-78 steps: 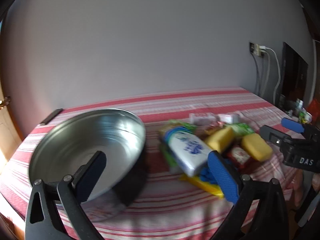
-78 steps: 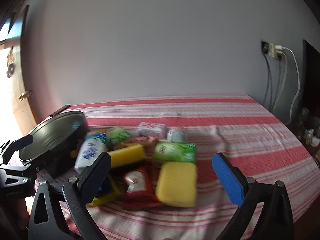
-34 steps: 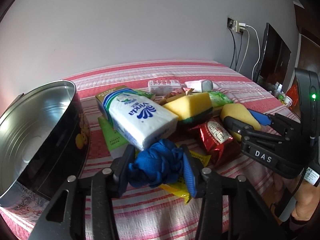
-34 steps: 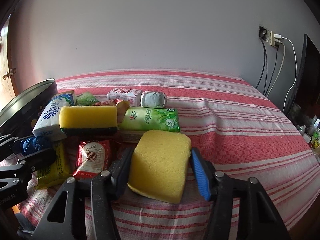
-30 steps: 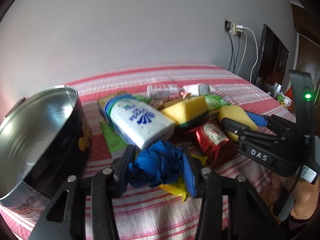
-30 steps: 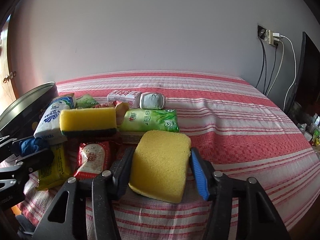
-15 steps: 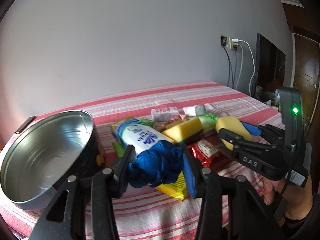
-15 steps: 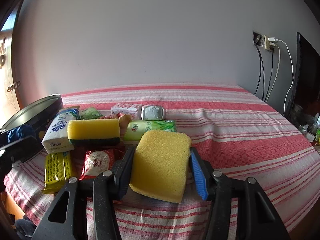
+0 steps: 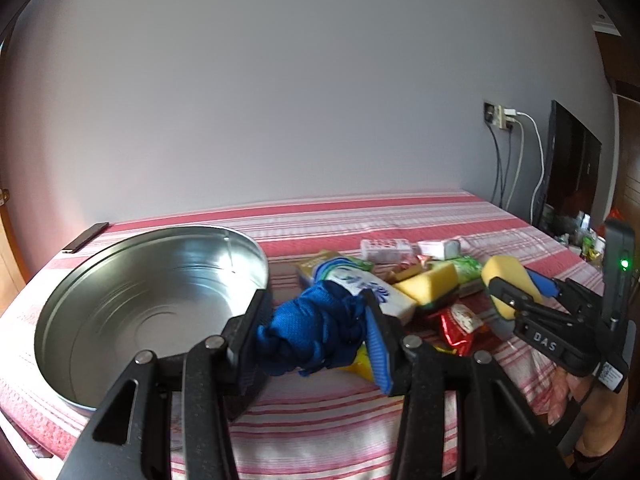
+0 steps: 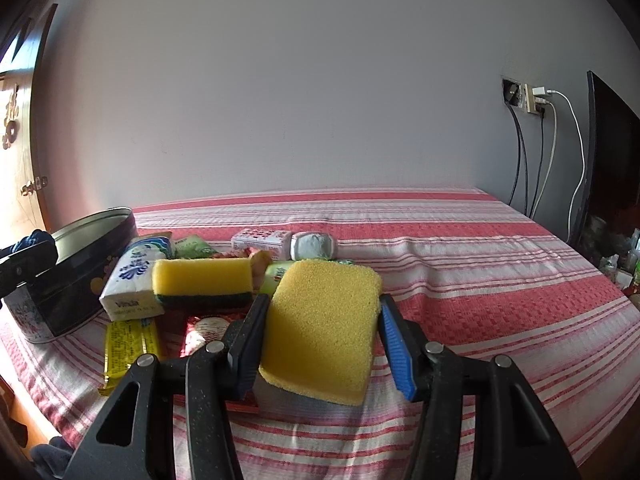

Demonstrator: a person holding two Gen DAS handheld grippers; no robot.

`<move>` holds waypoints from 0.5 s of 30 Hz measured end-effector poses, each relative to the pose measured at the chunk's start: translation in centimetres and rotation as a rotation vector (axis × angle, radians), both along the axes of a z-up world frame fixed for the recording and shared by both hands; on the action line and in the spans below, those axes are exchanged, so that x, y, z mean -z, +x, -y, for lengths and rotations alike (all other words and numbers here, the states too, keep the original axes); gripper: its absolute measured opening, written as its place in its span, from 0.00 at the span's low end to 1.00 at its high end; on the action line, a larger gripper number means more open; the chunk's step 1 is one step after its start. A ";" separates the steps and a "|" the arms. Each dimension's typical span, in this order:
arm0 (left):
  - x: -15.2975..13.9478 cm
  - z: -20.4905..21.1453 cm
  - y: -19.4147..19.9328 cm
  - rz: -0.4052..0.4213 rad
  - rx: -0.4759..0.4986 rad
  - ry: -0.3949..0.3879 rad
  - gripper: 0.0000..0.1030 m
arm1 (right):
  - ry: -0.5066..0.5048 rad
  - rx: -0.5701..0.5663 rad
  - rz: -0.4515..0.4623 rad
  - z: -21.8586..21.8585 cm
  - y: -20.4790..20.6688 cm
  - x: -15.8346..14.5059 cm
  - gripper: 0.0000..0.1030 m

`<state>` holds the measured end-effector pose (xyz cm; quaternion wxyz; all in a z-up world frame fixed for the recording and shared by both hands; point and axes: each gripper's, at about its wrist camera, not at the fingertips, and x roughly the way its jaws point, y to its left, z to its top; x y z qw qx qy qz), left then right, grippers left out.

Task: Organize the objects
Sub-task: 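Carry the blue cloth in the left gripper while the right gripper carries the yellow sponge to the tin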

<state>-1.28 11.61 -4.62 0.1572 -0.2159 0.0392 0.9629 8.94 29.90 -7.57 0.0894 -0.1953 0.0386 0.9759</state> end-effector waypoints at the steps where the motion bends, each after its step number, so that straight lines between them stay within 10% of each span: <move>1: -0.1 0.3 0.0 -0.004 -0.009 0.002 0.44 | 0.003 -0.005 -0.005 0.2 0.1 -0.1 0.54; 15: -0.7 2.9 0.2 -0.037 -0.084 0.026 0.44 | 0.021 -0.095 -0.063 3.5 0.5 -2.4 0.54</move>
